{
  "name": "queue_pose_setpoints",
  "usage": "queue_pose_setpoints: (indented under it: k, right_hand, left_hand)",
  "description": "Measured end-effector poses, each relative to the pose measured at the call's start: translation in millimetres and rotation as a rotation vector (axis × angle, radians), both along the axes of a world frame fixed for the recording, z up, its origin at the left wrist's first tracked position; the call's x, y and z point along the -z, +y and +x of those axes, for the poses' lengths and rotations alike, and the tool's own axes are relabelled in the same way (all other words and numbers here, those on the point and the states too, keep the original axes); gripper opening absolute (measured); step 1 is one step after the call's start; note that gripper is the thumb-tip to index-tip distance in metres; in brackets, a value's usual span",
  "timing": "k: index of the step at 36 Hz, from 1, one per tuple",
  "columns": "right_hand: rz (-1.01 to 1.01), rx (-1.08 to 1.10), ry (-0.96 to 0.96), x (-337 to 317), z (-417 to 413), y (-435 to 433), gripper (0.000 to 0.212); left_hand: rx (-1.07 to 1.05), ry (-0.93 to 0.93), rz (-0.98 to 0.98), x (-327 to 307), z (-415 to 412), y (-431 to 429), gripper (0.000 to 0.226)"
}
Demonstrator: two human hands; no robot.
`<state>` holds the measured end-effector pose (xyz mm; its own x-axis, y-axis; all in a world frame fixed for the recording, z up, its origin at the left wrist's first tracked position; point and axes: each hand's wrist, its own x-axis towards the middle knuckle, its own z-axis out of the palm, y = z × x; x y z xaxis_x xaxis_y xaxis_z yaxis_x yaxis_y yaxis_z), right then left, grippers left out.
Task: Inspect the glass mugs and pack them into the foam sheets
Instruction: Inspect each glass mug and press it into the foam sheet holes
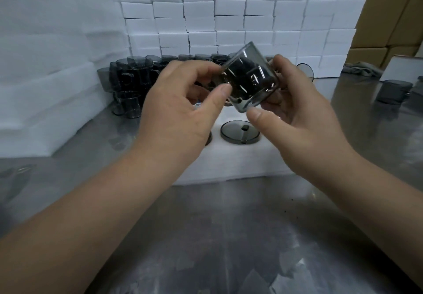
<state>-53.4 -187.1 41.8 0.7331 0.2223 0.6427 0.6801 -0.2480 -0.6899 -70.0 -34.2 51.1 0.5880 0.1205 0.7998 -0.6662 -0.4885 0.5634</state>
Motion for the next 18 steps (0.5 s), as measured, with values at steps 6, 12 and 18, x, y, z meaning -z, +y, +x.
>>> queue_pose_setpoints:
  k: [6, 12, 18]
  right_hand:
    - [0.071, -0.086, 0.012, -1.2, -2.6, 1.4, 0.047]
    - [0.125, -0.089, 0.014, 2.4, 3.7, 0.7, 0.046]
    - [0.031, -0.016, -0.057, 0.5, 6.1, 0.3, 0.063]
  left_hand:
    - [0.075, 0.011, -0.074, -2.0, 0.4, 0.7, 0.025]
    - [0.013, -0.126, 0.209, 3.7, -2.1, 1.3, 0.027]
    - [-0.047, -0.249, 0.412, 5.6, -0.2, 4.6, 0.014]
